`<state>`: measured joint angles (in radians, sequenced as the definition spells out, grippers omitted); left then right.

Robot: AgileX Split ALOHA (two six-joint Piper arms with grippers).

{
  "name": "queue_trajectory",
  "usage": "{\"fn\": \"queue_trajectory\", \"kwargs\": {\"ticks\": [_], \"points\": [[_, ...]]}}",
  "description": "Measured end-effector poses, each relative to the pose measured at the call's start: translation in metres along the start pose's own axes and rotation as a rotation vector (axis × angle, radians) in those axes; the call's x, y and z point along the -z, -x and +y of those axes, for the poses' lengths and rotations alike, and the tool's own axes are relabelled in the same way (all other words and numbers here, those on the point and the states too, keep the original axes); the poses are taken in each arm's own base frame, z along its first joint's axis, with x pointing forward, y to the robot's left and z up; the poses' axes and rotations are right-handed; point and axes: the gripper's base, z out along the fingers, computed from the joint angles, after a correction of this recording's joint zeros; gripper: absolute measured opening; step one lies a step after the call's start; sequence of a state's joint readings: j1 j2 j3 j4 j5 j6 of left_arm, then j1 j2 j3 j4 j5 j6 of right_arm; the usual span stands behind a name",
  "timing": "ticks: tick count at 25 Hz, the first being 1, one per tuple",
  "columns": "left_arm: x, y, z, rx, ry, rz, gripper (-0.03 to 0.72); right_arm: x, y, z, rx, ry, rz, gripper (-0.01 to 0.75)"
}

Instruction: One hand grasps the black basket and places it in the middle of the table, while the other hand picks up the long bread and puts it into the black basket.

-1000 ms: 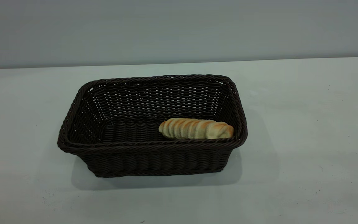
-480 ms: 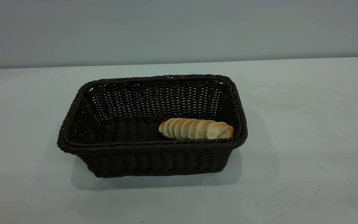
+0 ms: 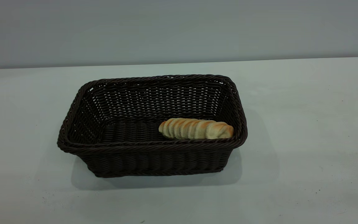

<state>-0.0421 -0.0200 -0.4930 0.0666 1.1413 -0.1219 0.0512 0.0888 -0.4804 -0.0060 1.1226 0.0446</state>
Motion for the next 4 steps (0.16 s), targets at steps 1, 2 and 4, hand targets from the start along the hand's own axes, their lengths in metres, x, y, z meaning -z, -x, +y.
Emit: {"fn": "queue_trajectory", "kwargs": {"ticks": [1, 2, 4], "points": [[0.0, 0.0, 0.0, 0.0, 0.0, 0.0, 0.328, -0.0002, -0.0002, 0.0, 0.0, 0.0, 0.001, 0.358], [0.0, 0.0, 0.0, 0.0, 0.0, 0.0, 0.328, -0.0002, -0.0002, 0.0, -0.001, 0.0, 0.001, 0.358], [0.0, 0.0, 0.0, 0.0, 0.0, 0.0, 0.328, -0.0002, -0.0002, 0.0, -0.001, 0.0, 0.001, 0.358]]}}
